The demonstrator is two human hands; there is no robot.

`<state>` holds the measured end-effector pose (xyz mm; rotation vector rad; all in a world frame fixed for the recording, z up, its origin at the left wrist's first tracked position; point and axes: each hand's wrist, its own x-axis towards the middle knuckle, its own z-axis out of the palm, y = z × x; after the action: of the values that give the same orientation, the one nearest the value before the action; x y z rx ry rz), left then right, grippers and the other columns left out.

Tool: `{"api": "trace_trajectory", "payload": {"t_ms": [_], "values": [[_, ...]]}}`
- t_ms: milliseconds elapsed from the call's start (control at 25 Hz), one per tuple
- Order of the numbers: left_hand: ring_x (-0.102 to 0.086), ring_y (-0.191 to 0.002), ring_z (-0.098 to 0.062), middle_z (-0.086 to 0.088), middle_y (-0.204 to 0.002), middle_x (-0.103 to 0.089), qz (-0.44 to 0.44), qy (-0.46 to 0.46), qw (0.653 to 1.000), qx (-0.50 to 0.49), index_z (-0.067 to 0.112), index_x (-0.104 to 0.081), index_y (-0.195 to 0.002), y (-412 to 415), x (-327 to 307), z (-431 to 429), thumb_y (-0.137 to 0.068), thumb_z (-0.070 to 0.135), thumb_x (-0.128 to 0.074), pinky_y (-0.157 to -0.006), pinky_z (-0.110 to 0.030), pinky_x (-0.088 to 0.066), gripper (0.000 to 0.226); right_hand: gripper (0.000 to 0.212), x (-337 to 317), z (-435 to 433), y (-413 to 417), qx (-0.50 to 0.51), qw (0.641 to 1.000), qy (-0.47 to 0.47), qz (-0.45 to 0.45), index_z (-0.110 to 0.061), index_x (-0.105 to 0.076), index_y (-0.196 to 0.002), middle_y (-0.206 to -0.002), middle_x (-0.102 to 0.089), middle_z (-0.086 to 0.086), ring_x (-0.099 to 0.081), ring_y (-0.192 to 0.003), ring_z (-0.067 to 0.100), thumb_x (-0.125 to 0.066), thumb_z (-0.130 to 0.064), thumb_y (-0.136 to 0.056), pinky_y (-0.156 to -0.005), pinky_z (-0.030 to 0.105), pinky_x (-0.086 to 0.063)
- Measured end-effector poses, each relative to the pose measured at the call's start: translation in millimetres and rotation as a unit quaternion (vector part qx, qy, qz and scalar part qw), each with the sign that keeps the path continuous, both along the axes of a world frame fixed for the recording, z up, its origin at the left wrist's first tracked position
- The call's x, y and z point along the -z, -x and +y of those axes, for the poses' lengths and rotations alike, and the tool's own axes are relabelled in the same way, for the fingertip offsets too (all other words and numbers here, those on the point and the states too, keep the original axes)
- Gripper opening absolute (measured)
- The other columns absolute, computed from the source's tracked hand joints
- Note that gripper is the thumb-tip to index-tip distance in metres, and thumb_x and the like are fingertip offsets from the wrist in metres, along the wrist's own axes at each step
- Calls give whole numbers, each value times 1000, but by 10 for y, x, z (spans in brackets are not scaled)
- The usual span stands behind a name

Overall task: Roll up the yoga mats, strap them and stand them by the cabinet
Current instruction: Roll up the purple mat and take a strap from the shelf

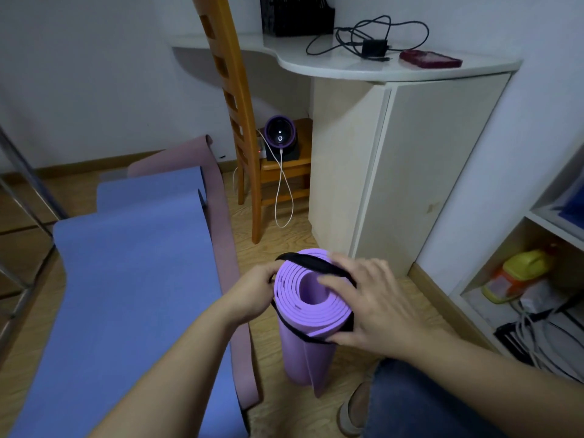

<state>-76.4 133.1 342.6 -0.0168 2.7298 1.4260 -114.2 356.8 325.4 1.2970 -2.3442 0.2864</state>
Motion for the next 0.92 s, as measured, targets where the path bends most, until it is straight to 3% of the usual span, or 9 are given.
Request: {"api": "trace_trajectory", "payload": {"t_ms": [80,160,240,400,520,600,680,800,920], "values": [[-64,-82,-10,5,-97,-69,-20,-47,998,-21,33,-65,-102,-14,30,-23,-96,-2,-48,-73,-23,-55,40,105,13,-25,-31,70,974,63,-207,-26,-29,-144,-149,-33,-9,-36,-131,10,-76,-62,-58,-108,33,-33],[-66,-86,-16,2,-98,-69,-45,-73,996,-28,36,-65,-104,-2,61,-46,-97,-1,-46,-72,-28,-58,42,102,39,-32,-7,49,880,132,-454,-38,-30,-142,-139,-45,-26,-48,-122,-3,-87,-41,-57,-105,33,-42],[-67,-88,-16,4,-100,-69,-49,-77,996,-23,37,-64,-104,-4,73,-45,-96,-3,-45,-72,-28,-59,45,88,63,11,101,30,828,156,-538,-37,-41,-134,-122,-60,-22,-59,-110,-1,-85,-17,-61,-98,35,-50],[-67,-87,-14,10,-96,-69,-47,-86,995,-19,36,-64,-103,-27,72,17,-95,-5,-44,-72,-29,-59,46,60,-9,58,241,28,778,171,-604,-11,-49,-128,-119,-63,-2,-65,-103,9,-64,13,-75,-84,24,-54],[-61,-84,6,24,-101,-61,-19,-9,1000,1,32,-58,-118,-61,9,69,-95,1,-50,-68,-9,-51,40,32,-64,37,341,59,822,149,-546,-14,-61,-110,-101,-69,-10,-66,-92,3,-56,7,-87,-78,21,-52],[-52,-101,10,28,-123,-48,12,48,998,27,33,-48,-135,-69,-26,90,-95,6,-52,-69,4,-40,48,26,-129,-1,411,90,845,127,-511,-20,-62,-85,-69,-65,-20,-57,-68,-6,-52,4,-87,-66,17,-44],[-42,-116,6,31,-137,-34,18,69,996,56,36,-38,-143,-51,-19,81,-96,13,-54,-73,7,-35,55,26,-200,-74,491,115,848,117,-504,-18,-58,-69,-59,-58,-12,-51,-59,3,-51,0,-87,-62,22,-41],[-52,-108,-2,24,-124,-50,10,104,991,83,33,-53,-129,-19,-14,68,-93,19,-60,-82,-12,-45,39,24,-245,-197,633,135,849,51,-508,-5,-56,-64,-62,-53,3,-49,-62,16,-50,-9,-87,-65,31,-42],[-63,-92,-16,5,-101,-66,-41,104,991,70,22,-66,-107,-22,22,16,-91,16,-62,-82,-37,-54,18,25,-238,-252,673,155,810,20,-565,-5,-56,-63,-59,-55,7,-54,-53,17,-52,-8,-88,-63,33,-48]]}}
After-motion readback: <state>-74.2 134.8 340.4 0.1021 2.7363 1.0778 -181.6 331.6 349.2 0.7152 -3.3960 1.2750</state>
